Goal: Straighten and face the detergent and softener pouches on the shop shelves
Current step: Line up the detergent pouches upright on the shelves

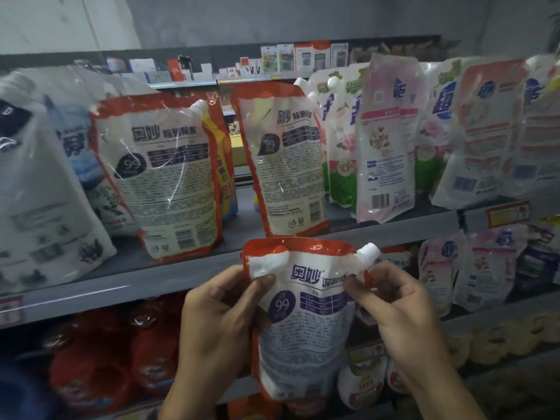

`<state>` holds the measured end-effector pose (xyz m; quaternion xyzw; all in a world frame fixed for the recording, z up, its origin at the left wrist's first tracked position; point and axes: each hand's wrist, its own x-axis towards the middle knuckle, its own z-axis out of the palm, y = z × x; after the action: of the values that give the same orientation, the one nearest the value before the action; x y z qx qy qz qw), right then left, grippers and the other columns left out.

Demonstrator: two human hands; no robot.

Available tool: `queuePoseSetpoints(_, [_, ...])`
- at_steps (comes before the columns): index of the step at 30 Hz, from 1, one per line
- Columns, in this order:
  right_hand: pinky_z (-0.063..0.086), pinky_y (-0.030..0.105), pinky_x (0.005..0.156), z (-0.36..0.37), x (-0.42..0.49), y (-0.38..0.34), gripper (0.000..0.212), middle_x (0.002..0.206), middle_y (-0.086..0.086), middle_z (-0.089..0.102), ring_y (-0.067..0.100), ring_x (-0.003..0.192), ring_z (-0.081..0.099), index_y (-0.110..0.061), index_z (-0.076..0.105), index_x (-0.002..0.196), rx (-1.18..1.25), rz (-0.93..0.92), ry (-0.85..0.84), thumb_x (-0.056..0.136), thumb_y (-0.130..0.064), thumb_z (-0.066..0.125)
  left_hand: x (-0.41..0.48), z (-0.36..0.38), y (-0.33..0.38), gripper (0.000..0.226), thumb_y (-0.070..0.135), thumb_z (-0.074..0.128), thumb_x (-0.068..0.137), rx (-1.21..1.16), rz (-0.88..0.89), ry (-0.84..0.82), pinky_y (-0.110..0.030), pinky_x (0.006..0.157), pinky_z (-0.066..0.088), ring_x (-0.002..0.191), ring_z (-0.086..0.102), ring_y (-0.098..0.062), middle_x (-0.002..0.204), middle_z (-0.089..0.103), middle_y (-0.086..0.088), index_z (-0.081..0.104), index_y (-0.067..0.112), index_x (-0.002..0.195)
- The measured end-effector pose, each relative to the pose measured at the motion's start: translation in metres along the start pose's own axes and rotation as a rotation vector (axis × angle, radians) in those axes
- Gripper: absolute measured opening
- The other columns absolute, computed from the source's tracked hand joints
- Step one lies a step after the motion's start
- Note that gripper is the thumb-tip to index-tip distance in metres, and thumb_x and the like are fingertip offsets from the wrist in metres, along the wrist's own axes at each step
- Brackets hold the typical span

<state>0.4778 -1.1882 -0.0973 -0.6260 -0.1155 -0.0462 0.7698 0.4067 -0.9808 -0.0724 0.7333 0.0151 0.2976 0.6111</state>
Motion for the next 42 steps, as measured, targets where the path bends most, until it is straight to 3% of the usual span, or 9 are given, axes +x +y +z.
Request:
queuePoseSetpoints(3, [0.057, 0.045, 0.072, 0.018, 0.004, -0.008, 0.039, 0.082, 0.028, 0.067, 0.040, 0.070, 0.062, -0.009, 0.060, 0.072, -0.024, -0.054, -0.034, 0.071, -0.036, 0.088, 0.003, -0.019, 0.005, 0.008, 0.026, 0.077, 0.085, 0.005, 0.023, 0.057, -0.042, 0.051, 0.053, 0.054, 0.066, -0.025, 0.073, 0.077, -0.014, 0.083, 0.023, 0.088])
queuePoseSetpoints(6, [0.060, 0.057, 0.085, 0.038, 0.008, -0.016, 0.039, 0.087, 0.030, 0.071, 0.052, 0.087, 0.068, -0.005, 0.058, 0.071, -0.017, -0.116, -0.059, 0.074, -0.029, 0.088, 0.007, -0.037, 0.009, 0.010, 0.027, 0.077, 0.084, 0.018, 0.044, 0.111, -0.035, 0.049, 0.051, 0.050, 0.064, -0.025, 0.068, 0.074, -0.016, 0.082, 0.018, 0.085])
queuePoseSetpoints(10, [0.059, 0.030, 0.066, 0.065, 0.013, -0.026, 0.024, 0.077, 0.012, 0.077, 0.023, 0.071, 0.074, -0.017, 0.064, 0.065, 0.000, -0.165, -0.087, 0.075, -0.023, 0.085, 0.010, -0.054, 0.022, 0.009, 0.021, 0.076, 0.086, -0.018, 0.073, 0.134, -0.019, 0.049, 0.047, 0.051, 0.060, -0.007, 0.066, 0.074, -0.005, 0.083, 0.016, 0.087])
queuePoseSetpoints(18, [0.061, 0.023, 0.071, 0.113, 0.018, -0.054, 0.012, 0.086, -0.001, 0.082, 0.016, 0.077, 0.078, -0.032, 0.084, 0.084, 0.005, -0.261, -0.166, 0.074, -0.026, 0.084, 0.012, -0.096, 0.043, 0.012, 0.016, 0.075, 0.089, 0.027, 0.120, 0.198, -0.021, 0.046, 0.052, 0.050, 0.066, -0.012, 0.071, 0.078, -0.007, 0.085, 0.023, 0.090])
queuePoseSetpoints(24, [0.064, 0.056, 0.079, 0.141, 0.030, -0.065, 0.010, 0.085, 0.011, 0.079, 0.050, 0.084, 0.071, -0.025, 0.080, 0.083, -0.011, -0.303, -0.179, 0.075, -0.029, 0.085, 0.021, -0.123, 0.054, 0.015, 0.018, 0.075, 0.092, 0.123, 0.205, 0.245, -0.032, 0.065, 0.065, 0.072, 0.080, -0.018, 0.087, 0.083, 0.001, 0.084, 0.028, 0.099])
queuePoseSetpoints(29, [0.066, 0.049, 0.065, 0.160, 0.040, -0.085, 0.014, 0.086, 0.006, 0.081, 0.030, 0.075, 0.078, -0.018, 0.076, 0.082, -0.037, -0.324, -0.238, 0.079, -0.030, 0.083, 0.030, -0.135, 0.074, 0.015, 0.014, 0.075, 0.091, 0.192, 0.304, 0.298, -0.012, 0.049, 0.048, 0.046, 0.059, 0.002, 0.073, 0.077, 0.007, 0.083, 0.024, 0.098])
queuePoseSetpoints(36, [0.063, 0.045, 0.067, 0.207, 0.056, -0.111, 0.013, 0.086, 0.002, 0.081, 0.020, 0.074, 0.077, -0.018, 0.072, 0.086, -0.095, -0.368, -0.343, 0.090, -0.027, 0.080, 0.044, -0.167, 0.095, 0.013, 0.023, 0.077, 0.091, 0.179, 0.335, 0.413, -0.032, 0.040, 0.055, 0.041, 0.066, -0.029, 0.068, 0.075, -0.008, 0.082, 0.034, 0.096])
queuePoseSetpoints(38, [0.066, 0.051, 0.072, 0.221, 0.061, -0.117, 0.012, 0.087, 0.000, 0.082, 0.022, 0.079, 0.079, -0.018, 0.072, 0.086, -0.107, -0.376, -0.374, 0.092, -0.026, 0.079, 0.051, -0.183, 0.095, 0.011, 0.031, 0.078, 0.092, 0.180, 0.323, 0.414, -0.038, 0.044, 0.059, 0.048, 0.071, -0.035, 0.074, 0.077, -0.011, 0.082, 0.031, 0.102])
queuePoseSetpoints(42, [0.067, 0.050, 0.075, 0.251, 0.069, -0.127, 0.012, 0.089, -0.001, 0.081, 0.020, 0.081, 0.079, -0.019, 0.071, 0.085, -0.106, -0.371, -0.441, 0.095, -0.024, 0.076, 0.065, -0.216, 0.088, 0.045, 0.059, 0.080, 0.089, 0.265, 0.293, 0.453, -0.060, 0.064, 0.064, 0.074, 0.076, -0.042, 0.093, 0.077, -0.012, 0.076, 0.023, 0.115])
